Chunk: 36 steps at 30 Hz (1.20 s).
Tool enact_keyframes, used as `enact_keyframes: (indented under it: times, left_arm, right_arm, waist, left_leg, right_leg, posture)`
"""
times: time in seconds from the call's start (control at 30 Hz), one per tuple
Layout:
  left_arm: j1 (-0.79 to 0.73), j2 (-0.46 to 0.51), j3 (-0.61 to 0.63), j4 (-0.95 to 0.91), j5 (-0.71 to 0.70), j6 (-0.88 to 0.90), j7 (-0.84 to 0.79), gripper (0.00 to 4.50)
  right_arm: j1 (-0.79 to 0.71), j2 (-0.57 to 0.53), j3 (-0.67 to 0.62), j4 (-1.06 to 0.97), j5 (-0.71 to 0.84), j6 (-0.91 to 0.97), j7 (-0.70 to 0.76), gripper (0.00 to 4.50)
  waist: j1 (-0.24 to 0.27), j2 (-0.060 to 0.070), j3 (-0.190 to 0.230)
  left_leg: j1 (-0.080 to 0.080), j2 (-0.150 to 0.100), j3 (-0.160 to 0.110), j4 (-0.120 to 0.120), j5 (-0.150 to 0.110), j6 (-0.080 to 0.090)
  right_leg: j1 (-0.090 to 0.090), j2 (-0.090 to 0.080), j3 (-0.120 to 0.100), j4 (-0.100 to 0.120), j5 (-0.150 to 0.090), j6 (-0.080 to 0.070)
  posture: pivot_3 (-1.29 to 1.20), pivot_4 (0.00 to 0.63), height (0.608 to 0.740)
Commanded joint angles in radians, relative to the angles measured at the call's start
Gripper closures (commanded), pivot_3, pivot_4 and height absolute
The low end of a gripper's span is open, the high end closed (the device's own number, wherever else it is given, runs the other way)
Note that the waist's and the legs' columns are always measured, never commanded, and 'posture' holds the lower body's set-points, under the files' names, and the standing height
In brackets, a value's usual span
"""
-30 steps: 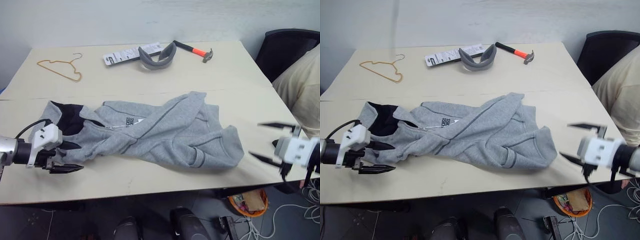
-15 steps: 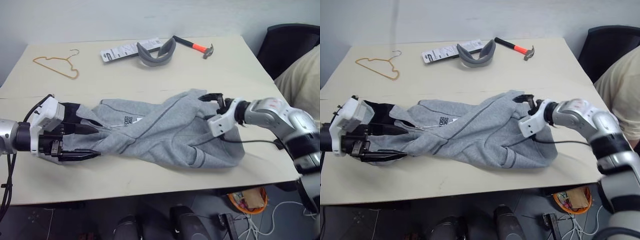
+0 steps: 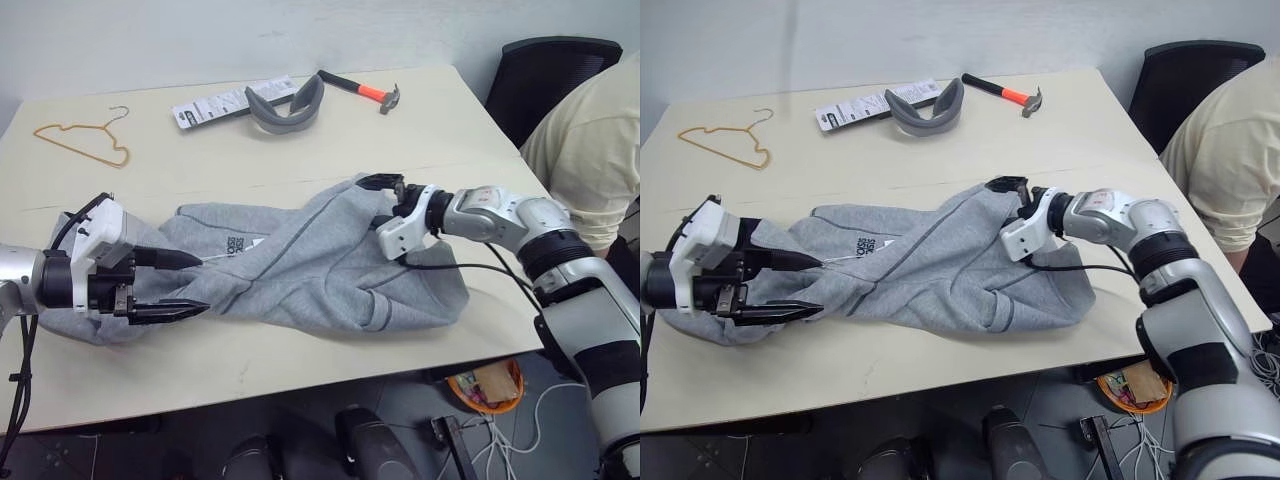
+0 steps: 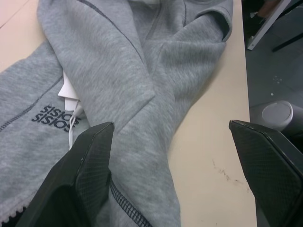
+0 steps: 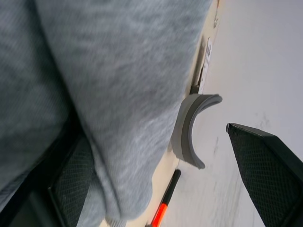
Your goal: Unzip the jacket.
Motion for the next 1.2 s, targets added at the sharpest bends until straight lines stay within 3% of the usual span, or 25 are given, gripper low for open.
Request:
enact_keyframes:
  times: [0.03, 0.17, 0.2, 0.3, 0.4, 0.47, 0.53, 0.67, 0.93, 1.17, 1.2]
  left_arm:
    - [-0.010, -0.001, 0.000, -0.013, 0.012, -0.028, 0.001, 0.42]
    - [-0.026, -0.007, -0.006, -0.008, 0.019, -0.033, 0.008, 0.42]
    - [-0.027, -0.007, -0.006, -0.008, 0.021, -0.034, 0.008, 0.42]
    - [-0.034, -0.004, -0.010, 0.007, 0.024, -0.039, 0.001, 0.42]
    - [-0.058, -0.011, -0.037, 0.028, 0.035, -0.051, -0.002, 0.42]
    - [-0.094, -0.023, -0.070, 0.041, 0.046, -0.062, 0.003, 0.42]
    - [-0.127, -0.029, -0.095, 0.049, 0.048, -0.066, -0.001, 0.42]
    - [-0.171, -0.032, -0.120, 0.071, 0.054, -0.069, -0.015, 0.42]
    - [-0.214, -0.040, -0.145, 0.082, 0.068, -0.075, -0.020, 0.42]
    - [-0.189, -0.037, -0.136, 0.071, 0.076, -0.082, -0.020, 0.42]
    - [-0.189, -0.038, -0.137, 0.073, 0.079, -0.085, -0.020, 0.37]
  right_arm:
    - [-0.014, -0.014, 0.004, 0.003, 0.018, -0.011, 0.016, 0.07]
    - [0.021, -0.095, -0.027, 0.020, 0.072, -0.008, 0.104, 0.07]
    - [0.038, -0.118, -0.066, 0.031, 0.146, -0.006, 0.175, 0.07]
    - [0.138, -0.133, -0.246, -0.026, 0.583, 0.150, 0.587, 0.07]
    - [0.248, -0.096, -0.365, -0.273, 0.931, 0.633, 0.935, 0.07]
    - [0.305, -0.069, -0.406, -0.506, 1.173, 1.204, 1.008, 0.07]
    - [0.313, -0.026, -0.464, -0.622, 1.330, 1.644, 0.943, 0.07]
    - [0.330, 0.052, -0.552, -0.703, 1.427, 1.984, 0.793, 0.07]
    - [0.266, 0.239, -0.864, -0.529, 1.519, 2.193, 0.459, 0.07]
    - [0.160, 0.288, -1.047, -0.351, 1.570, 2.153, 0.329, 0.07]
    - [0.149, 0.297, -1.049, -0.338, 1.570, 2.137, 0.328, 0.24]
  waist:
    - [0.000, 0.000, 0.000]
    - [0.004, 0.000, 0.000]
    - [0.006, 0.000, 0.000]
    - [0.011, 0.000, 0.000]
    - [0.010, 0.000, 0.000]
    - [0.007, 0.000, 0.000]
    - [0.008, 0.000, 0.000]
    - [0.030, 0.000, 0.000]
    - [0.059, 0.000, 0.000]
    - [0.058, 0.000, 0.000]
    - [0.056, 0.000, 0.000]
  left_leg:
    - [0.000, 0.000, 0.000, 0.000, 0.000, 0.000]
    - [0.000, 0.000, -0.001, 0.000, 0.000, 0.000]
    - [0.000, 0.000, -0.001, 0.000, 0.000, 0.000]
    - [0.000, -0.001, -0.004, 0.001, 0.000, 0.000]
    - [0.003, 0.001, -0.010, 0.002, 0.000, 0.000]
    - [0.004, 0.002, -0.014, 0.004, 0.000, 0.000]
    - [0.004, 0.002, -0.021, 0.005, 0.000, -0.002]
    - [0.002, 0.002, -0.026, 0.006, 0.000, -0.005]
    - [0.000, -0.002, -0.024, 0.007, -0.001, -0.004]
    - [0.000, -0.004, -0.024, 0.006, -0.001, -0.004]
    - [0.000, -0.004, -0.024, 0.006, -0.001, -0.004]
  right_leg:
    - [0.000, 0.000, 0.000, 0.000, 0.000, 0.000]
    - [0.000, -0.001, -0.001, 0.000, 0.000, 0.000]
    - [0.001, -0.001, -0.001, 0.000, 0.000, 0.000]
    - [0.004, -0.001, -0.002, -0.003, 0.000, 0.000]
    - [0.012, -0.001, -0.002, -0.006, 0.000, 0.000]
    - [0.013, 0.001, -0.002, -0.004, 0.000, 0.000]
    - [0.013, 0.002, -0.002, -0.001, 0.000, 0.000]
    - [0.012, 0.004, -0.004, 0.000, -0.002, -0.003]
    - [0.012, 0.001, -0.004, -0.002, -0.002, -0.003]
    - [0.012, 0.001, -0.004, -0.003, -0.002, -0.003]
    - [0.012, 0.001, -0.004, -0.003, -0.002, -0.003]
  posture:
    - [0.00, 0.150, 0.740]
    - [0.00, 0.150, 0.740]
    - [0.00, 0.150, 0.740]
    - [0.00, 0.150, 0.740]
    - [0.00, 0.150, 0.740]
    - [0.00, 0.150, 0.740]
    - [0.00, 0.150, 0.740]
    - [0.00, 0.150, 0.740]
    - [0.00, 0.150, 0.740]
    - [0.00, 0.150, 0.740]
    - [0.00, 0.150, 0.740]
